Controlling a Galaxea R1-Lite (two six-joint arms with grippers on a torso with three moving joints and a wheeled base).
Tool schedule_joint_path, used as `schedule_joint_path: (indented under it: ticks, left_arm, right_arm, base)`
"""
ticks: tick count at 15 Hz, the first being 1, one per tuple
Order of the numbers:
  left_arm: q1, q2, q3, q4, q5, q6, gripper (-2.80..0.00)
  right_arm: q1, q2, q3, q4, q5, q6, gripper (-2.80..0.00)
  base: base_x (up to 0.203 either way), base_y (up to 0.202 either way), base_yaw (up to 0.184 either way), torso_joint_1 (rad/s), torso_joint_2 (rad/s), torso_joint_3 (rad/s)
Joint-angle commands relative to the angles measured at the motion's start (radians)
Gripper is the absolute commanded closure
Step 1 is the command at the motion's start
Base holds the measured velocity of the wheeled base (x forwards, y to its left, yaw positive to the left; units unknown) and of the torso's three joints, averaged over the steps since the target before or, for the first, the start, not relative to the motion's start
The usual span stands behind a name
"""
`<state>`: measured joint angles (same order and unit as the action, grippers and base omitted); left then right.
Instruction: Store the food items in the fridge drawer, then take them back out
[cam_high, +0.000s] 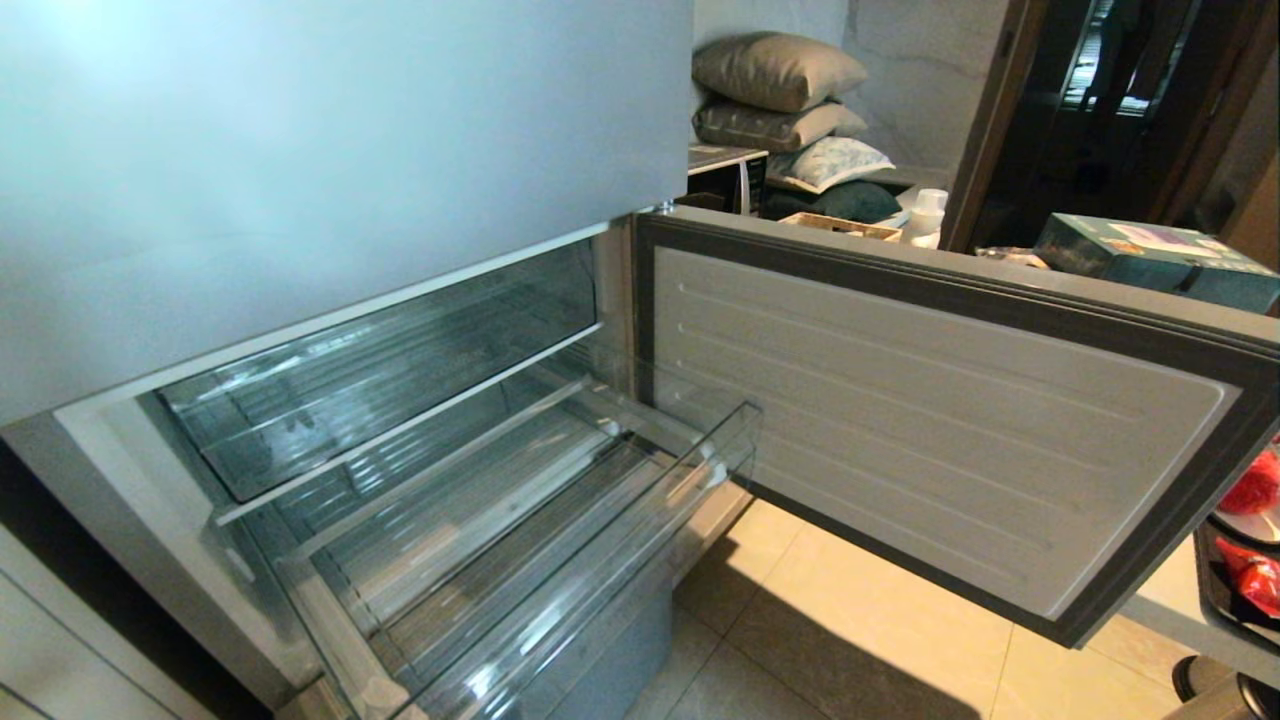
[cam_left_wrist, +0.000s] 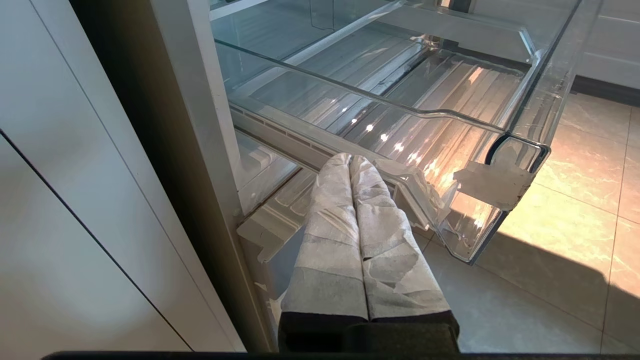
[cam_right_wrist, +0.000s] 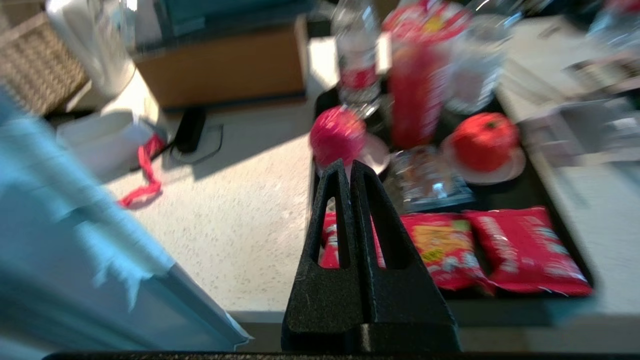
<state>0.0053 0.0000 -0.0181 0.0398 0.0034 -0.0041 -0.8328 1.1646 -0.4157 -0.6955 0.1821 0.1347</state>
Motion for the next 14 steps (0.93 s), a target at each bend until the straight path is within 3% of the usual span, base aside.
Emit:
schedule_joint_path:
  ticks: [1, 3, 4, 5, 7, 9, 10, 14]
  left_arm:
    - [0.001, 0.0, 0.0, 0.0, 0.0, -0.001, 0.0]
    - [0.001, 0.0, 0.0, 0.0, 0.001, -0.001, 0.0]
    - [0.001, 0.0, 0.0, 0.0, 0.001, -0.001, 0.0]
    - [0.001, 0.0, 0.0, 0.0, 0.001, -0.001, 0.0]
    - [0.001, 0.0, 0.0, 0.0, 0.0, -0.001, 0.0]
    - [0.001, 0.0, 0.0, 0.0, 0.0, -0.001, 0.0]
    - [0.001, 0.0, 0.0, 0.0, 0.0, -0.001, 0.0]
    - [0.001, 0.0, 0.0, 0.0, 0.0, -0.001, 0.0]
  right_arm:
    - [0.0, -0.246, 0.063, -0.001, -0.034, -0.001, 0.0]
    - [0.009, -0.354, 0.084, 0.002, -0.057, -0.002, 0.0]
    - [0.056, -0.398, 0.097, 0.004, -0.061, -0.007, 0.0]
    - [0.133, -0.415, 0.108, 0.01, -0.064, -0.013, 0.0]
    - [0.379, -0.474, 0.146, 0.065, -0.085, -0.028, 0.0]
    - [0.603, -0.585, 0.208, 0.179, -0.109, -0.044, 0.0]
    - [0.669, -0.664, 0.248, 0.247, -0.117, -0.058, 0.0]
    - [0.78, -0.923, 0.4, 0.468, -0.145, -0.172, 0.0]
  base:
    - [0.0, 0.0, 0.0, 0.0, 0.0, 0.0]
    - [0.0, 0.0, 0.0, 0.0, 0.0, 0.0]
    - [0.0, 0.0, 0.0, 0.0, 0.0, 0.0]
    - [0.0, 0.0, 0.0, 0.0, 0.0, 0.0]
    - [0.0, 0.0, 0.0, 0.0, 0.0, 0.0]
    - [0.0, 0.0, 0.0, 0.0, 0.0, 0.0]
    - [0.0, 0.0, 0.0, 0.0, 0.0, 0.0]
    - [0.0, 0.0, 0.0, 0.0, 0.0, 0.0]
